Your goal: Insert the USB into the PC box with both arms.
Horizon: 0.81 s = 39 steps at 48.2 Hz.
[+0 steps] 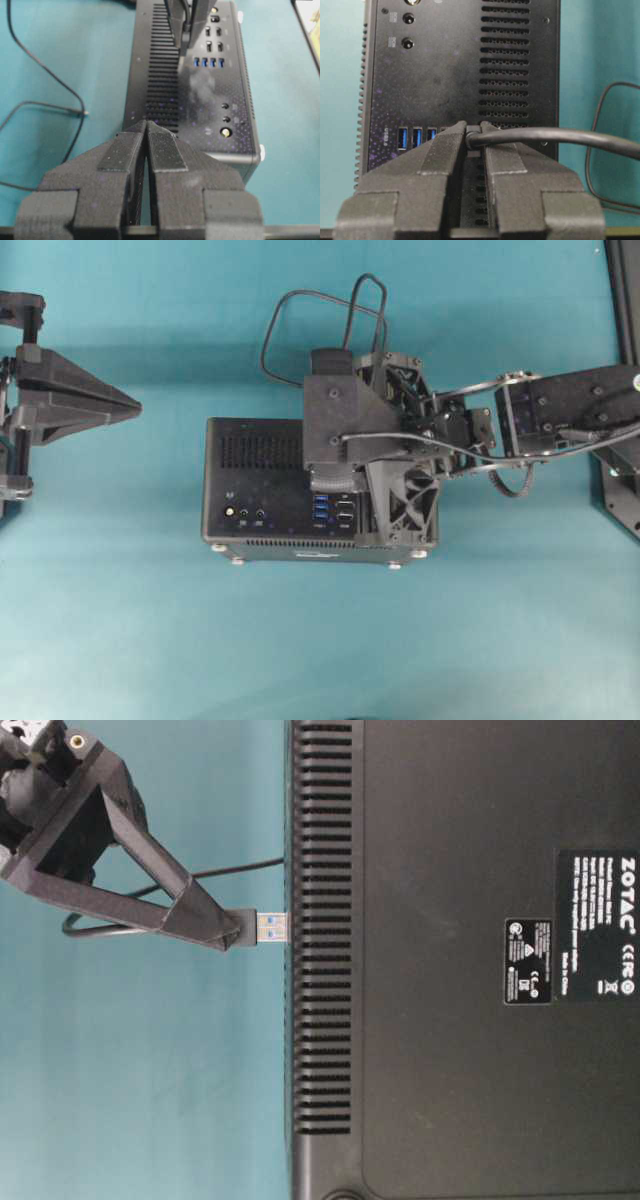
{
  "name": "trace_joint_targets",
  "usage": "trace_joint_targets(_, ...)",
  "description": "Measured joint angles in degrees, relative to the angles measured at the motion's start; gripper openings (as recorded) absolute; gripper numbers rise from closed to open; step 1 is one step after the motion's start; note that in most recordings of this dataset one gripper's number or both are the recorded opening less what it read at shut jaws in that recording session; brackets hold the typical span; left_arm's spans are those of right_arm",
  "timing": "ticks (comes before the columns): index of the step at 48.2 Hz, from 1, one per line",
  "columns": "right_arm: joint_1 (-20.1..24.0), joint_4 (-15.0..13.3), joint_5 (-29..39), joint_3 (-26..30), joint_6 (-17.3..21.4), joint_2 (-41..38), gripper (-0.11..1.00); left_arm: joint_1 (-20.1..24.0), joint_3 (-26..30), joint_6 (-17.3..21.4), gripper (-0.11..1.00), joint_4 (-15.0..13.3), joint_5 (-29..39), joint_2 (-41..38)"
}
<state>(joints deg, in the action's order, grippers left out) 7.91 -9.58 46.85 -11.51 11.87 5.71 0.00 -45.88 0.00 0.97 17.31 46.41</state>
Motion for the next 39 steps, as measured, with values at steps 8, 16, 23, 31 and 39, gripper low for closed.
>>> trace_joint_targets(8,0.26,-0.26,-0.18,-0.26,1.58,-0.09,0.1,0.0,0.0,0.0,0.07,0.0,0.0,0.26)
trace_joint_targets(16,0.7,-0.26,-0.35,-0.53,2.11,-0.09,0.1,0.0,0.0,0.0,0.07,-0.09,0.0,0.26)
trace_joint_targets(23,1.05,-0.26,-0.44,-0.7,2.2,-0.09,0.1,0.0,-0.09,0.0,0.08,0.0,0.0,0.26)
trace_joint_targets(31,1.14,-0.26,-0.53,-1.05,2.37,-0.09,0.1,0.0,-0.09,0.0,0.08,0.0,0.0,0.35)
trace_joint_targets(39,1.49,-0.26,-0.7,-1.05,2.46,-0.35,0.1,0.0,-0.18,0.0,0.08,0.0,0.0,0.26)
